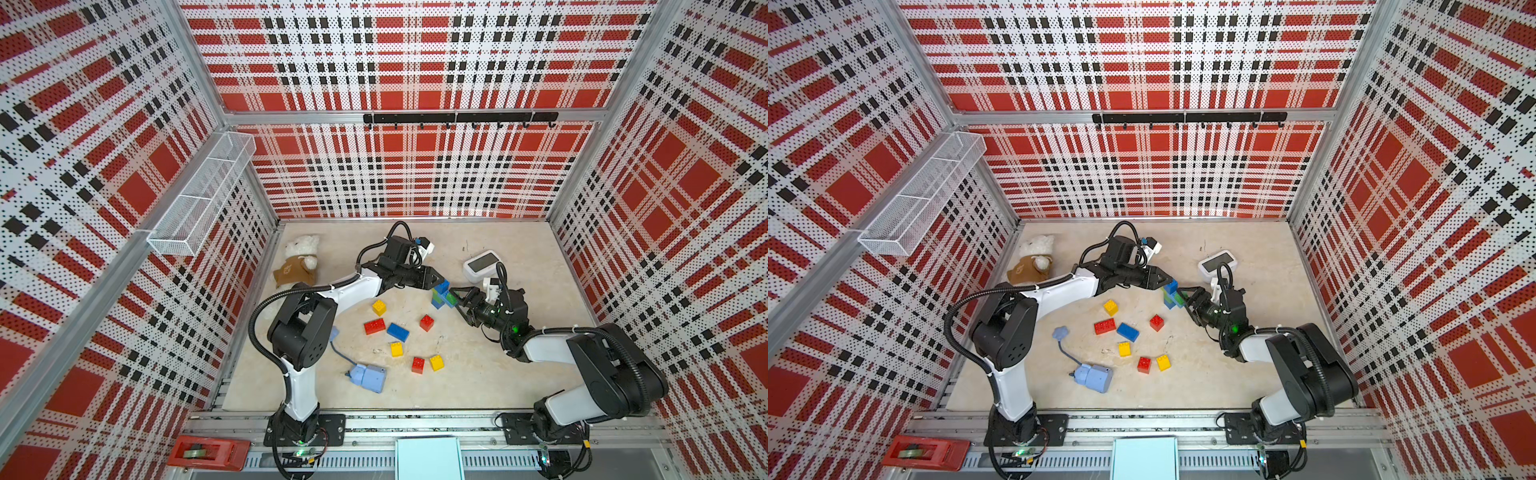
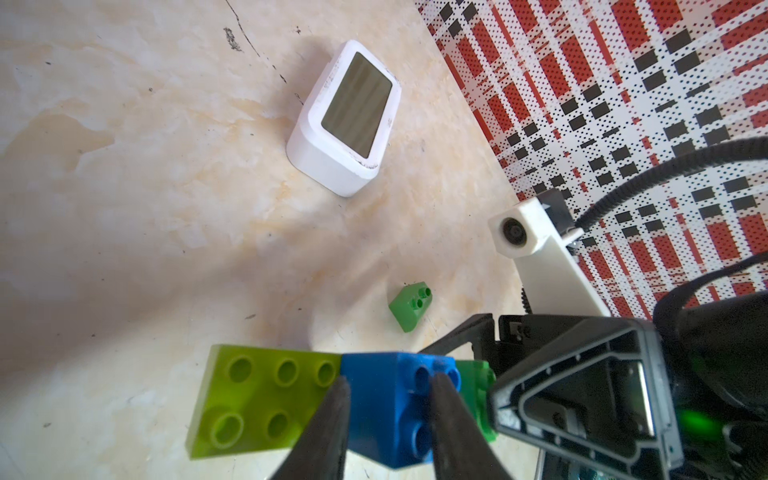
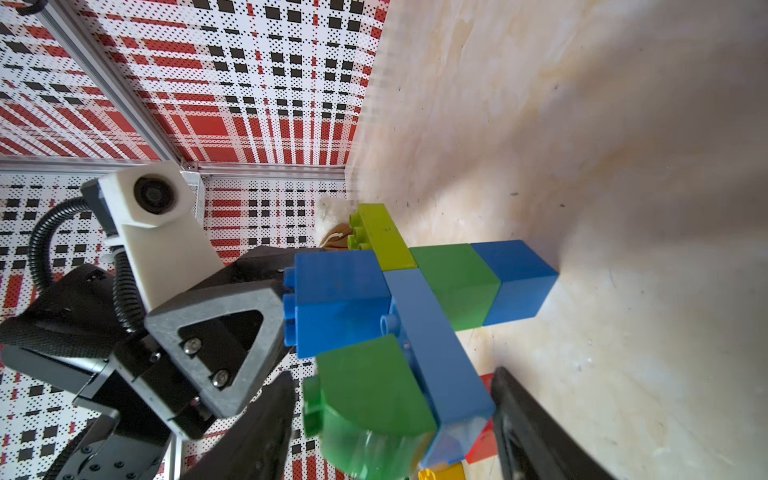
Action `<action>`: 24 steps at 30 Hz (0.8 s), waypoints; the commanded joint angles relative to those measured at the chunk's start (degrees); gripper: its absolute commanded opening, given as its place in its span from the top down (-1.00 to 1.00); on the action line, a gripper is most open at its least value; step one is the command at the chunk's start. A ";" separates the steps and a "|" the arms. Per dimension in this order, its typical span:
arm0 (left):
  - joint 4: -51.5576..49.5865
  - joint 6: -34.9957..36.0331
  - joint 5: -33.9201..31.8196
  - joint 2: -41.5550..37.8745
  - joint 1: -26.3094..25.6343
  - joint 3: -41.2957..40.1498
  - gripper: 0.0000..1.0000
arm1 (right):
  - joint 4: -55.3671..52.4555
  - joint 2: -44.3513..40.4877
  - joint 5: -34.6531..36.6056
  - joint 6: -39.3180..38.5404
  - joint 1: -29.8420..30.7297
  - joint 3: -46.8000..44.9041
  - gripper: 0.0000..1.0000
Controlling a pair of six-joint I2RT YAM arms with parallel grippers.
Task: Assemble a fork with lego
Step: Assemble the lego brick with the lego brick.
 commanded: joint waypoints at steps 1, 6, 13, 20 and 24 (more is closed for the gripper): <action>-2.60 0.18 -0.91 -0.46 0.25 -1.61 0.29 | 4.30 1.63 0.00 1.02 -0.05 -0.93 -0.42; -2.60 0.13 -0.91 -0.47 0.11 -1.57 0.29 | 5.67 2.91 0.04 1.33 0.01 -1.48 -0.35; -2.60 0.02 -0.99 -0.47 0.04 -1.51 0.29 | 5.89 3.87 0.06 1.15 -0.04 -1.85 -0.21; -2.68 0.04 -0.91 -0.39 0.05 -1.67 0.29 | 6.16 4.55 -0.04 1.01 -0.05 -1.85 -0.10; -2.68 0.05 -1.02 -0.48 0.05 -1.72 0.29 | 6.67 4.13 -0.40 0.64 -0.13 -1.33 -0.43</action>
